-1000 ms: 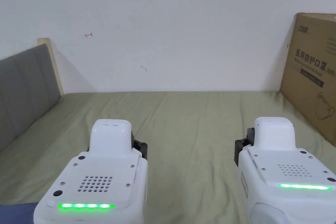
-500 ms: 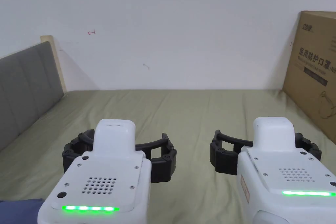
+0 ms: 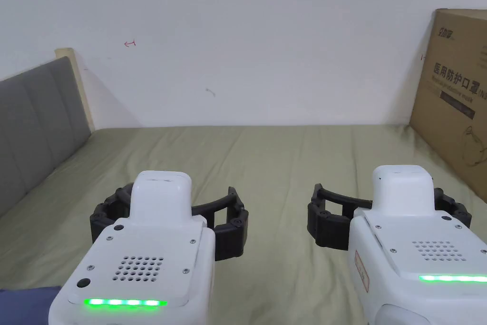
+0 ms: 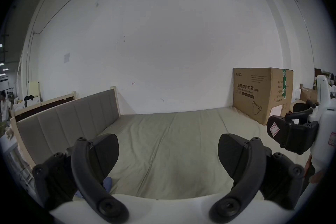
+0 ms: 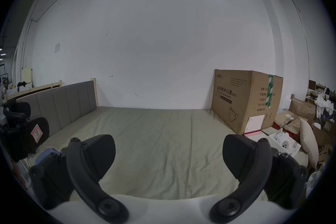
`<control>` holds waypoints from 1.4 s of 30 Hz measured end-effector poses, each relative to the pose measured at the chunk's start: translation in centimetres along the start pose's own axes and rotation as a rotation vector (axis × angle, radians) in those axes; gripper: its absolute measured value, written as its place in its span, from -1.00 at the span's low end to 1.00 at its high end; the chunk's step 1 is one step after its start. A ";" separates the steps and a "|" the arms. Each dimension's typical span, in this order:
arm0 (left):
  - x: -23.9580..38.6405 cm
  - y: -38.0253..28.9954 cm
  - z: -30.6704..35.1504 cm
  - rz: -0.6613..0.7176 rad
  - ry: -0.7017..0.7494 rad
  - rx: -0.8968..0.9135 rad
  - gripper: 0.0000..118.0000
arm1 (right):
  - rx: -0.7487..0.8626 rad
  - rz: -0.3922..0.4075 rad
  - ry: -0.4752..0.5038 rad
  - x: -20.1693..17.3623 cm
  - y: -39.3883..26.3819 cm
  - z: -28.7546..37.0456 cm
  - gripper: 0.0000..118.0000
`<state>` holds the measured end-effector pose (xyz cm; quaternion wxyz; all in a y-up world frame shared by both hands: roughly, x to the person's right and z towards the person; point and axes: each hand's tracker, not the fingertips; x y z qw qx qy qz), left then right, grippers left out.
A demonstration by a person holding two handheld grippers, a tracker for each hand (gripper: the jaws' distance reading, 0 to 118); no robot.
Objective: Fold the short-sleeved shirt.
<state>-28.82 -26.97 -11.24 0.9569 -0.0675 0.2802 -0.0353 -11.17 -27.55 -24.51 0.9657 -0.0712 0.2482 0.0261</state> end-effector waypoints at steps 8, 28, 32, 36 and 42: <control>-0.3 0.4 -1.1 0.040 -0.062 -0.073 0.90 | -0.006 0.012 -0.006 0.2 -0.1 -0.5 0.97; 0.0 0.8 -1.7 0.065 0.002 -0.143 1.00 | -0.027 0.025 -0.028 0.7 -0.5 -1.2 0.97; -0.2 0.8 -1.7 0.087 -0.062 -0.160 1.00 | -0.032 0.024 -0.028 0.9 -0.6 -1.2 0.97; 0.4 0.5 -1.2 0.043 -0.018 -0.131 1.00 | -0.039 0.015 -0.029 1.0 -0.7 -1.2 0.97; 0.5 0.5 -0.8 0.052 0.014 -0.074 1.00 | -0.046 0.017 -0.029 1.0 -0.8 -1.2 0.97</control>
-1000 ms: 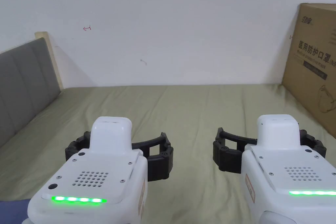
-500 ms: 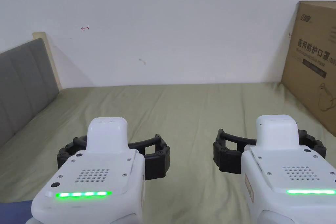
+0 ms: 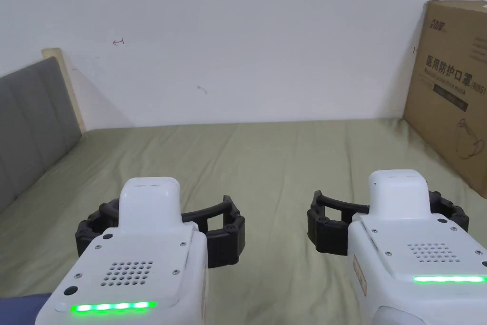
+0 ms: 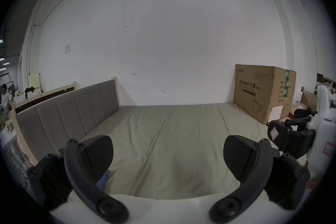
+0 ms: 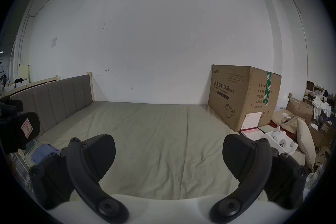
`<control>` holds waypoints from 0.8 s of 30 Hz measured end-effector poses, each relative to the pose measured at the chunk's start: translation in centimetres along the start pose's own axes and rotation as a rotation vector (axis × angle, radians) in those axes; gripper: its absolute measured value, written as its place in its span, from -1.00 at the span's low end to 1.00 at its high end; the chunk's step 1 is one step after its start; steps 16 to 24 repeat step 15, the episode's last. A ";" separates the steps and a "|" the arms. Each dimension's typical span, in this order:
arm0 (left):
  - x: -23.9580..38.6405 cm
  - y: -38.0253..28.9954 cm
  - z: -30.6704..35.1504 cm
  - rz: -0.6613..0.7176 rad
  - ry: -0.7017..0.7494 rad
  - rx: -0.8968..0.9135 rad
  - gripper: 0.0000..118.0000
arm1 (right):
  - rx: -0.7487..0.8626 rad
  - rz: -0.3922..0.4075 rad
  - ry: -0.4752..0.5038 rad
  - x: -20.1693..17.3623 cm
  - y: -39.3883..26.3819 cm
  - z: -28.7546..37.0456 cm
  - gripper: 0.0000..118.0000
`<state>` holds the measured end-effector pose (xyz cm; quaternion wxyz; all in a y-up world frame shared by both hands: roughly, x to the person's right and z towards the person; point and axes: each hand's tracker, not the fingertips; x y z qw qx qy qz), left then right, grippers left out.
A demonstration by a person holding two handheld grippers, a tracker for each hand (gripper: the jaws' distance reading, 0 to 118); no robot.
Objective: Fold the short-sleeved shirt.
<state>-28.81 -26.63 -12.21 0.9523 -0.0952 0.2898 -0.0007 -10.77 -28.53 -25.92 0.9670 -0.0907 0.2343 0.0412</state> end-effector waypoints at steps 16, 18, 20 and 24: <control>0.7 -0.2 0.1 -0.057 -0.002 0.013 1.00 | 0.003 -0.010 -0.002 0.1 0.1 0.2 0.97; 0.7 -0.2 0.1 -0.057 -0.002 0.013 1.00 | 0.003 -0.010 -0.002 0.1 0.1 0.2 0.97; 0.7 -0.2 0.1 -0.057 -0.002 0.013 1.00 | 0.003 -0.010 -0.002 0.1 0.1 0.2 0.97; 0.7 -0.2 0.1 -0.057 -0.002 0.013 1.00 | 0.003 -0.010 -0.002 0.1 0.1 0.2 0.97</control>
